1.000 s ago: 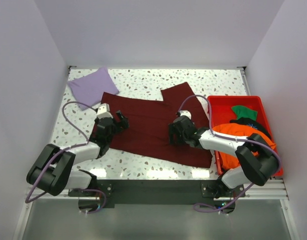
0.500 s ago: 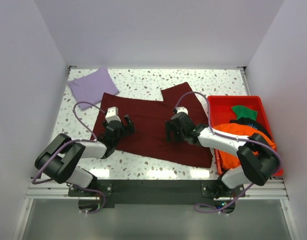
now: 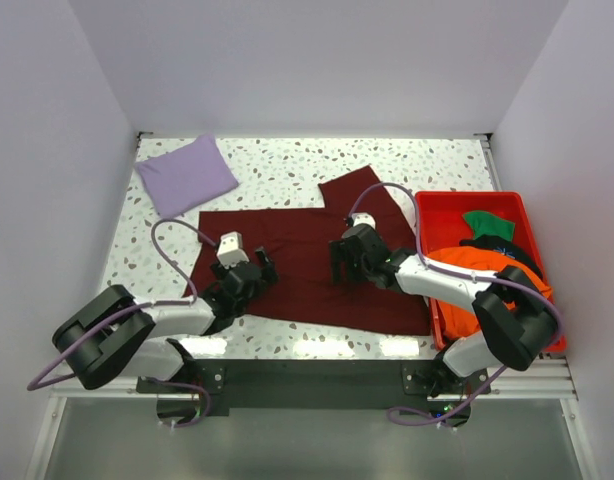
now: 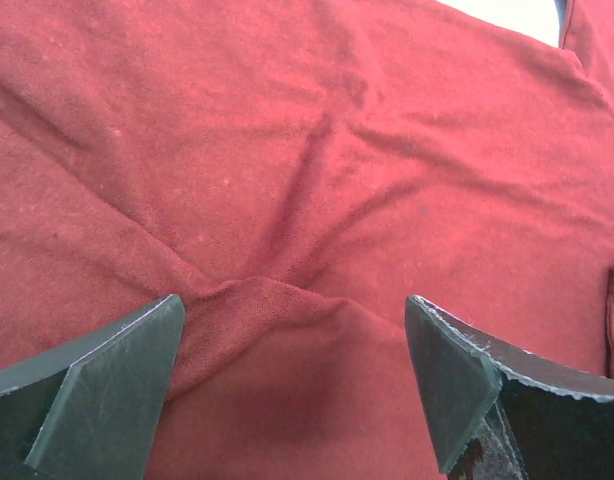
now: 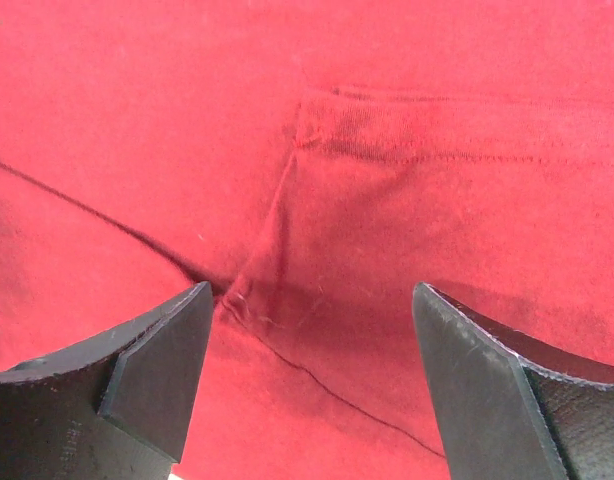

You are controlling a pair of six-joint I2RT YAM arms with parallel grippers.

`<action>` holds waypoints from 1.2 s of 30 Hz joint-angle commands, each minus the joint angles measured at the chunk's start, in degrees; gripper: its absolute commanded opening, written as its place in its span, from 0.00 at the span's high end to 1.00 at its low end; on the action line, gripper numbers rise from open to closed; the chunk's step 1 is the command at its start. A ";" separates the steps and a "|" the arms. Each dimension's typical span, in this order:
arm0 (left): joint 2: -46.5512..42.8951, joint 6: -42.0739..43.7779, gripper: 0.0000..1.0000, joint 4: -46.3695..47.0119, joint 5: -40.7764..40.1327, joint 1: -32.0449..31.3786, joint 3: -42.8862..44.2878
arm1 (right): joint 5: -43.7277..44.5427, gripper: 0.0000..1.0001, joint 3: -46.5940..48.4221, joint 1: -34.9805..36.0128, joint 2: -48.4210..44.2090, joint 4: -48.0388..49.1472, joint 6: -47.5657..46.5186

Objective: Fold and stack the t-shirts
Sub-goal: Fold the tshirt

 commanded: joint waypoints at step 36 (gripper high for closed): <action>-20.96 13.22 0.00 -19.06 -4.77 12.54 13.93 | 10.55 0.12 11.65 2.45 -2.23 -0.44 -5.09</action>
